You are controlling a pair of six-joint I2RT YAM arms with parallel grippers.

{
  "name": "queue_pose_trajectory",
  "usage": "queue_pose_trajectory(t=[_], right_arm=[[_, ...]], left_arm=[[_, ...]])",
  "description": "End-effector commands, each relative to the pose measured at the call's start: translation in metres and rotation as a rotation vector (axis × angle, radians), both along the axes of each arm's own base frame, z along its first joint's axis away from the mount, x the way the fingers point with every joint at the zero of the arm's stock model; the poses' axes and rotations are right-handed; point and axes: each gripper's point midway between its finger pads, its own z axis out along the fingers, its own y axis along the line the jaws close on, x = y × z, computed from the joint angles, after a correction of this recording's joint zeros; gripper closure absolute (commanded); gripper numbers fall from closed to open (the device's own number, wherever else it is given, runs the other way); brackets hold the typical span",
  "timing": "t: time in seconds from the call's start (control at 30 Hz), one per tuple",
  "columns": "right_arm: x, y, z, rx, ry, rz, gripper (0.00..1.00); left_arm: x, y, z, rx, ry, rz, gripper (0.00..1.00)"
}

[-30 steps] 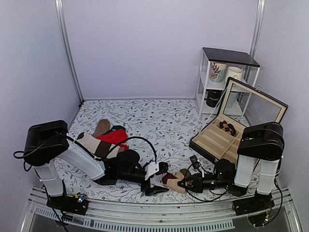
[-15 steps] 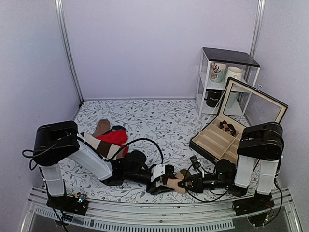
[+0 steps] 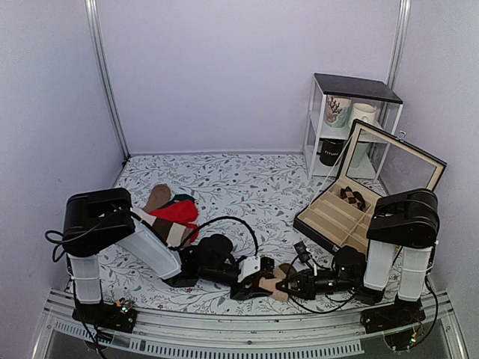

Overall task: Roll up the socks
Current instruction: Roll a pair of socks at the center of the board.

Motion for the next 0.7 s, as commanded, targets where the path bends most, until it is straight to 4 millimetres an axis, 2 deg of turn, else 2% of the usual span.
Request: queue_pose_trajectory(t=[0.0, 0.07, 0.2, 0.4, 0.43, 0.5, 0.53, 0.67], right_arm=[[-0.030, -0.043, -0.078, -0.310, 0.223, -0.003, 0.90], [-0.030, -0.043, -0.078, -0.311, 0.221, -0.002, 0.90], [-0.030, -0.041, -0.077, -0.318, 0.221, 0.009, 0.90], [-0.027, -0.038, -0.077, -0.338, 0.209, 0.014, 0.90], [-0.027, -0.039, -0.077, -0.346, 0.208, 0.016, 0.90], [-0.027, -0.039, -0.078, -0.353, 0.206, 0.015, 0.89], [-0.026, -0.039, -0.078, -0.358, 0.207, 0.014, 0.89], [-0.023, -0.036, -0.078, -0.372, 0.200, 0.015, 0.84]], left_arm=[[-0.030, 0.017, -0.054, 0.183, 0.091, -0.056, 0.49], [-0.031, 0.019, -0.060, 0.210, 0.088, -0.048, 0.50], [-0.037, 0.022, -0.074, 0.273, 0.099, -0.054, 0.61], [-0.047, 0.031, -0.092, 0.348, 0.109, -0.048, 0.65], [-0.048, 0.034, -0.095, 0.363, 0.116, -0.045, 0.70], [-0.050, 0.037, -0.100, 0.383, 0.132, -0.044, 0.92], [-0.051, 0.038, -0.102, 0.393, 0.139, -0.043, 1.00], [-0.050, 0.043, -0.109, 0.447, 0.156, -0.009, 1.00]])
